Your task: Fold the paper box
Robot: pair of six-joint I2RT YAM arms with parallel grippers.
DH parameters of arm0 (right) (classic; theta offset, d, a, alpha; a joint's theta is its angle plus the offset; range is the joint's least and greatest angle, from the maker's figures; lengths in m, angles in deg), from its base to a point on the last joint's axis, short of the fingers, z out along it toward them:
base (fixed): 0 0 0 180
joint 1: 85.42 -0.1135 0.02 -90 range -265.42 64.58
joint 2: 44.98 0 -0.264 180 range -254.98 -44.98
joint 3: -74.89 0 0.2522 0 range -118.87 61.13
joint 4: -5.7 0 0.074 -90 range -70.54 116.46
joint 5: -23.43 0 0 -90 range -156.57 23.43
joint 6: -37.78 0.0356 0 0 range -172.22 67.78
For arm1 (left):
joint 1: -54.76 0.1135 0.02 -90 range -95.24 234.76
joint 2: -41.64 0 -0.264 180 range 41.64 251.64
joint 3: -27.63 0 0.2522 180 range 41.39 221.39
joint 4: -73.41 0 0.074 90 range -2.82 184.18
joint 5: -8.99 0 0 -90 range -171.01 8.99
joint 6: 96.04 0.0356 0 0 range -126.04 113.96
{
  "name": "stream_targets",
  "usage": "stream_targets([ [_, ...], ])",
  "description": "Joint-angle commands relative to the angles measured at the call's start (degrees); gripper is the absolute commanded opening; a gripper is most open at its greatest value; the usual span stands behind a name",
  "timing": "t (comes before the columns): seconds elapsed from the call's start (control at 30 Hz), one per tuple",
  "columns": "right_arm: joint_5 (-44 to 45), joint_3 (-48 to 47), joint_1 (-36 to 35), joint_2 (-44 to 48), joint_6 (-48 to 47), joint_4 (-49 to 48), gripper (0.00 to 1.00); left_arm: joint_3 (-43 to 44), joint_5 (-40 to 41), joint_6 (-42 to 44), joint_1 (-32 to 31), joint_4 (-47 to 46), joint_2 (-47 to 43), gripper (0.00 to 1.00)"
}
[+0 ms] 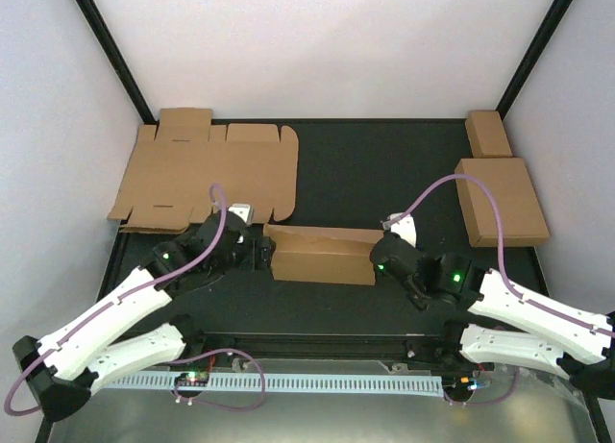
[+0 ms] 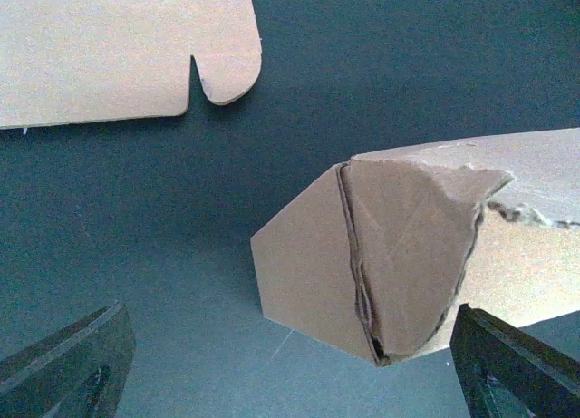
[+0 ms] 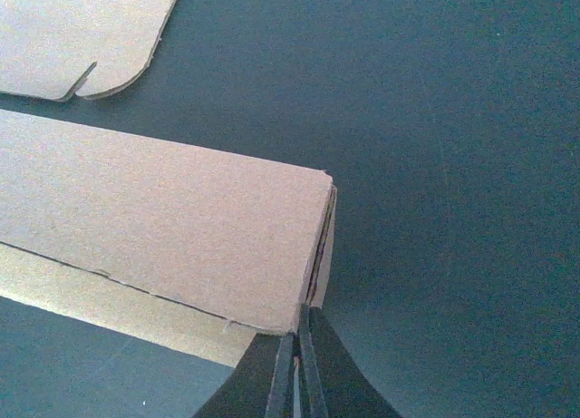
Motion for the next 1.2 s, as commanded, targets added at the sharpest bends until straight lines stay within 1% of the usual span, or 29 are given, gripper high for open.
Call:
stream_targets([
  [0.0, -1.1, 0.6, 0.1, -0.3, -1.4, 0.0, 0.02, -0.5, 1.2, -0.5, 0.3, 1.7, -2.6, 0.99],
  [0.07, -1.1, 0.7, 0.2, -0.4, -1.3, 0.0, 0.02, -0.8, 2.3, -0.7, 0.4, 2.3, -3.6, 0.99],
  [0.17, -1.3, 0.6, 0.2, -0.6, -1.3, -0.2, 0.02, -1.3, 1.3, 0.7, 0.5, 1.6, -4.5, 0.99],
  [0.2, -1.3, 0.7, 0.1, -0.6, -1.3, -0.1, 0.01, -1.4, 0.9, 0.9, 0.6, 1.4, -4.4, 0.97],
  [0.27, -1.2, 0.6, 0.1, -0.6, -1.2, -0.2, 0.02, -1.5, -0.2, 1.4, 0.7, 1.3, -3.7, 0.87],
  [0.4, -1.2, 0.5, 0.1, -0.6, -1.4, -0.2, 0.02, -0.9, -1.2, 2.1, 0.7, 1.8, -1.6, 0.78],
  [0.5, -1.3, 0.4, 0.1, -0.5, -1.5, -0.2, 0.02, -0.2, -1.4, 3.1, 0.7, 2.2, -1.0, 0.77],
  [0.6, -1.1, 0.6, 0.1, -0.6, -1.7, -0.1, 0.02, -0.6, -1.8, 3.5, 0.7, 1.5, -1.4, 0.82],
  [0.7, -1.1, 0.7, 0.2, -0.6, -2.0, -0.3, 0.02, -1.5, -2.8, 3.5, 0.7, 0.5, -1.7, 0.81],
  [0.87, -1.5, 0.7, 0.2, -0.7, -2.0, -0.7, 0.02, -1.3, -3.0, 3.5, 0.7, 0.5, 0.4, 0.64],
  [0.97, -1.6, 0.7, 0.1, -0.8, -2.1, -0.8, 0.02, 0.1, -3.3, 3.0, 0.7, 1.3, 2.5, 0.6],
  [1.03, -1.8, 0.6, 0.1, -0.8, -2.1, -0.8, 0.02, 0.8, -4.0, 2.8, 0.7, 1.6, 3.8, 0.51],
  [1.13, -2.0, 0.6, 0.1, -0.8, -2.2, -1.0, 0.02, 1.6, -4.6, 2.3, 0.7, 1.5, 4.8, 0.43],
  [1.17, -2.0, 0.7, 0.1, -0.9, -2.1, -0.9, 0.02, 1.9, -4.9, 2.1, 0.7, 1.3, 4.9, 0.42],
])
